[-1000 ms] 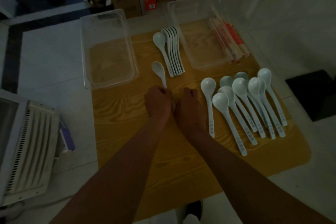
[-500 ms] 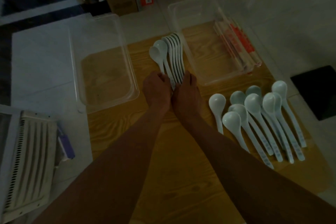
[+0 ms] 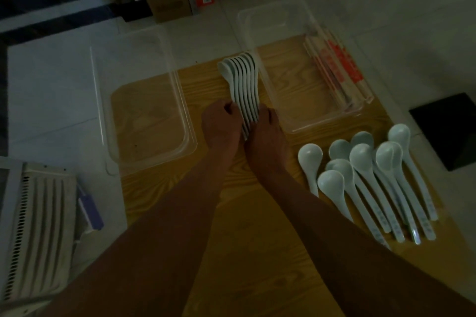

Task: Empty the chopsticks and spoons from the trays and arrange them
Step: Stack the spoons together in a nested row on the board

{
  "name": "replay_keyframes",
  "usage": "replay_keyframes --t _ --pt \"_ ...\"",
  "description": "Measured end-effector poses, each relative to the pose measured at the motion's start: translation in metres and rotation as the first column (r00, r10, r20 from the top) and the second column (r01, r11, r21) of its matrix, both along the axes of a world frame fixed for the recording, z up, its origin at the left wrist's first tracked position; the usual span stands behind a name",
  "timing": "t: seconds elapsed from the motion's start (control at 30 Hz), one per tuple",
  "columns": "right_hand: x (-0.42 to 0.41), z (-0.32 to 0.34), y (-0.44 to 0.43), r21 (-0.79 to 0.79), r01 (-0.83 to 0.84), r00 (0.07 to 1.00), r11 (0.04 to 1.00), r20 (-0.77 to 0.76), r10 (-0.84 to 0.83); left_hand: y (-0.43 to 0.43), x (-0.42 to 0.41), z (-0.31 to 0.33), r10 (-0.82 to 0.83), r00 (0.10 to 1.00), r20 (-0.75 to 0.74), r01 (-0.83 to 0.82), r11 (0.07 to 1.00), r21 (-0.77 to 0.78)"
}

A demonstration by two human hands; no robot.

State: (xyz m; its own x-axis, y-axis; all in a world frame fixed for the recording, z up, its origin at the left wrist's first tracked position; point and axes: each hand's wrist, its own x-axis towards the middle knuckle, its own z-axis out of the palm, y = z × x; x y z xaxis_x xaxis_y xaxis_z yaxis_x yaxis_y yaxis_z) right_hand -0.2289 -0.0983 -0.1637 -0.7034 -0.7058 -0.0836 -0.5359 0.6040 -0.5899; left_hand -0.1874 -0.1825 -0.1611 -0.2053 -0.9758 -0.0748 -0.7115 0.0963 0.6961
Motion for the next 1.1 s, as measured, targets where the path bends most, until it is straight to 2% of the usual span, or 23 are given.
replay_keyframes --t 0.23,0.63,1.1 --pt "0.001 0.004 0.004 0.009 -0.020 1.000 1.000 0.015 0.020 -0.001 0.006 -0.008 -0.059 0.997 -0.055 0.059 0.998 -0.010" --pt "0.009 0.000 0.014 0.016 -0.020 1.000 1.000 -0.003 0.020 0.003 0.007 -0.002 0.035 0.982 -0.186 -0.012 0.992 0.125" --pt "0.014 -0.004 0.033 -0.013 0.015 1.000 1.000 -0.008 -0.015 0.021 0.016 0.002 0.035 0.985 -0.170 -0.006 0.985 0.172"
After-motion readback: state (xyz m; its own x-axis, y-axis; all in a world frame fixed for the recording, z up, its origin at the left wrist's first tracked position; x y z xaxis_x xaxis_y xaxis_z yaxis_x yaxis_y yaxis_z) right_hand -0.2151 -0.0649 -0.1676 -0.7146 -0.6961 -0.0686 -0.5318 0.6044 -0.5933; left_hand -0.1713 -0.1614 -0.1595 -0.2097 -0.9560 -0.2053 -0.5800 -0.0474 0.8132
